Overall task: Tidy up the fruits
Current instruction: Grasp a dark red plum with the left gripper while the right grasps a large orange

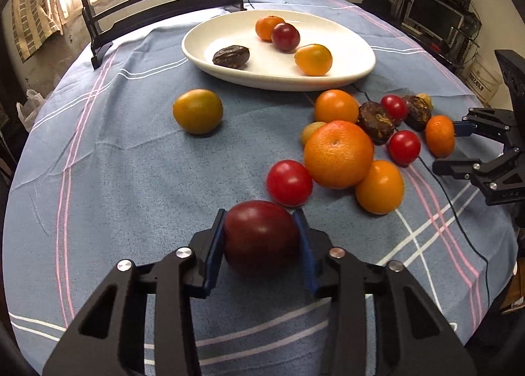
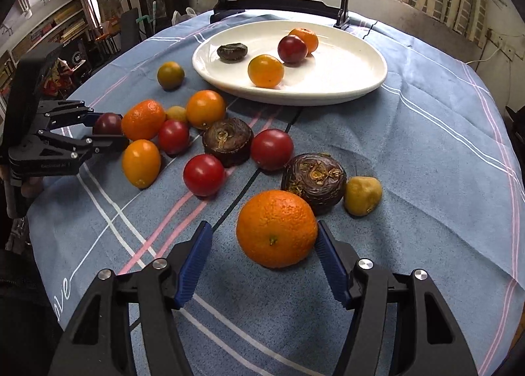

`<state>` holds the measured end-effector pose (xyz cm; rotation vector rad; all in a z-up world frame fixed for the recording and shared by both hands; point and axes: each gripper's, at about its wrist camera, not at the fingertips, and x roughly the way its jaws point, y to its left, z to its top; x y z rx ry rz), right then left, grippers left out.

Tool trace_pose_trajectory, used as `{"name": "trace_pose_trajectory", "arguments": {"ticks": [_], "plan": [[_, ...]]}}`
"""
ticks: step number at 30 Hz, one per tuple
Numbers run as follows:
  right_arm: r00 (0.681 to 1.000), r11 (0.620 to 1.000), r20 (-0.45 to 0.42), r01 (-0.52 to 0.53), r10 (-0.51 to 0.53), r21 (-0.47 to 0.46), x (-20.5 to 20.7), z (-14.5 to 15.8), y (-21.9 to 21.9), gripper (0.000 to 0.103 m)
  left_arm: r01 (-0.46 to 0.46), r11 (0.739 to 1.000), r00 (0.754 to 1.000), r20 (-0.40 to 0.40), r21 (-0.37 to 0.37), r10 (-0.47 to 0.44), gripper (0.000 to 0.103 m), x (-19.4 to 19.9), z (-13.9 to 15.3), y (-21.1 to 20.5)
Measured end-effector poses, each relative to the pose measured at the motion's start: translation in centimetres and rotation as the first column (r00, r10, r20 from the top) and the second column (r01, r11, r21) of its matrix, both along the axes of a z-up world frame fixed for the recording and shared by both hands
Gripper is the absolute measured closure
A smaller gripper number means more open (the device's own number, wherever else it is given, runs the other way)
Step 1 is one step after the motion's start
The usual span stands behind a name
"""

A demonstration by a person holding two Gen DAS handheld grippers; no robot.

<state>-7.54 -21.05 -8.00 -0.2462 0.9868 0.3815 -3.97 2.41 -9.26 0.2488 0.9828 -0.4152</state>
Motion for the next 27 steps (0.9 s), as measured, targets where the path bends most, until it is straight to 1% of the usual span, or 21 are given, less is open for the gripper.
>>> {"name": "trace_pose_trajectory", "arguments": {"ticks": [1, 3, 5, 8, 12, 14, 19, 23, 27], "plan": [[1.000, 1.000, 0.008, 0.006, -0.006, -0.003, -0.1, 0.1, -0.1, 0.060, 0.004, 1.000, 1.000, 0.006, 0.012, -0.004, 0.064, -0.2, 0.0, -0.2], [1.000, 0.998, -0.015, 0.016, -0.015, 0.057, 0.0, 0.3, -0.9, 0.060, 0.013, 1.000, 1.000, 0.009, 0.015, -0.013, 0.064, -0.6, 0.0, -0.3], [1.000, 0.999, 0.010, 0.021, -0.021, 0.035, -0.5, 0.3, -1.1, 0.061, 0.018, 1.000, 1.000, 0.014, 0.009, -0.018, 0.064, -1.0, 0.3, -0.3], [0.999, 0.997, 0.014, 0.032, -0.033, 0.067, -0.7, 0.6, -1.6, 0.061, 0.017, 1.000, 0.999, 0.040, 0.004, -0.017, 0.064, -1.4, 1.2, 0.0], [0.998, 0.994, 0.059, 0.018, -0.024, 0.106, -1.0, 2.5, -1.8, 0.061, 0.008, 1.000, 0.995, 0.100, -0.018, -0.006, 0.064, -1.7, 3.6, 0.1], [0.995, 0.995, 0.094, 0.010, -0.020, 0.104, -1.0, 3.6, -1.6, 0.061, 0.007, 0.999, 0.991, 0.135, -0.033, -0.003, 0.064, -1.4, 4.8, -0.1], [0.990, 0.992, 0.140, -0.002, -0.016, 0.122, -0.1, 5.2, -1.2, 0.061, 0.007, 0.998, 0.982, 0.189, -0.062, 0.005, 0.064, 0.1, 7.1, -1.4], [0.983, 0.991, 0.180, -0.006, -0.019, 0.137, 1.4, 6.6, -0.8, 0.061, -0.032, 0.997, 0.974, 0.221, -0.073, 0.047, 0.064, 2.5, 8.5, -2.9], [0.976, 0.989, 0.219, -0.018, -0.015, 0.145, 3.3, 8.1, -0.4, 0.061, -0.067, 0.996, 0.966, 0.246, -0.057, 0.079, 0.064, 5.3, 9.0, -4.4]]}}
